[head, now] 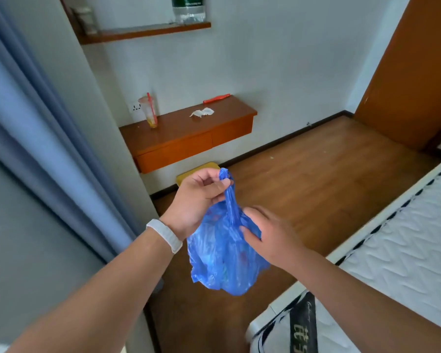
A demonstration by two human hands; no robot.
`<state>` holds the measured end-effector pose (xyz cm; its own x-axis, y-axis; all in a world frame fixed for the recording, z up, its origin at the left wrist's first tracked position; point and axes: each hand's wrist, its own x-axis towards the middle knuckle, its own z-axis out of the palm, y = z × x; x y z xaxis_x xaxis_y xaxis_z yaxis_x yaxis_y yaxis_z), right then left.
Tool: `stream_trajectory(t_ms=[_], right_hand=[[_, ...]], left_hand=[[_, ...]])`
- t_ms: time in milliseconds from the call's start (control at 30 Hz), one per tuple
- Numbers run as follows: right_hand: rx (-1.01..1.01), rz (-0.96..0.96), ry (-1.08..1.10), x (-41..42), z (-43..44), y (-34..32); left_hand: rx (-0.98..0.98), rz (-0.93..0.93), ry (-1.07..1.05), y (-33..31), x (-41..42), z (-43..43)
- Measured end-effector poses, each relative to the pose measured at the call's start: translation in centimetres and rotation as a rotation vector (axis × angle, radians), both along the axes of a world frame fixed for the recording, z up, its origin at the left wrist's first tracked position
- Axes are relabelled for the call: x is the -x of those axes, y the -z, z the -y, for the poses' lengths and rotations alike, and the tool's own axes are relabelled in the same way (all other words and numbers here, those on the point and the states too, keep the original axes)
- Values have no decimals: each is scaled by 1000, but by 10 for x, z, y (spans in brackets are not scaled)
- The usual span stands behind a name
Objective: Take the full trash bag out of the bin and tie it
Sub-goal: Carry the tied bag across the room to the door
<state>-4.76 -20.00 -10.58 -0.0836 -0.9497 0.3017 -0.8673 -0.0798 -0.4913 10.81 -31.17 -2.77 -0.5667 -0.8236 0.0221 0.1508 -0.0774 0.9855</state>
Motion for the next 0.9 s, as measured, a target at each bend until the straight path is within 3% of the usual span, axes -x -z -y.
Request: stream_trajectory(t_ms=[467, 900], right_hand=[[47, 25, 132, 29, 166, -19], [29, -47, 96, 163, 293, -7]], left_hand=[[64, 39, 86, -30, 49, 173], [-44, 122, 80, -19, 189, 313]])
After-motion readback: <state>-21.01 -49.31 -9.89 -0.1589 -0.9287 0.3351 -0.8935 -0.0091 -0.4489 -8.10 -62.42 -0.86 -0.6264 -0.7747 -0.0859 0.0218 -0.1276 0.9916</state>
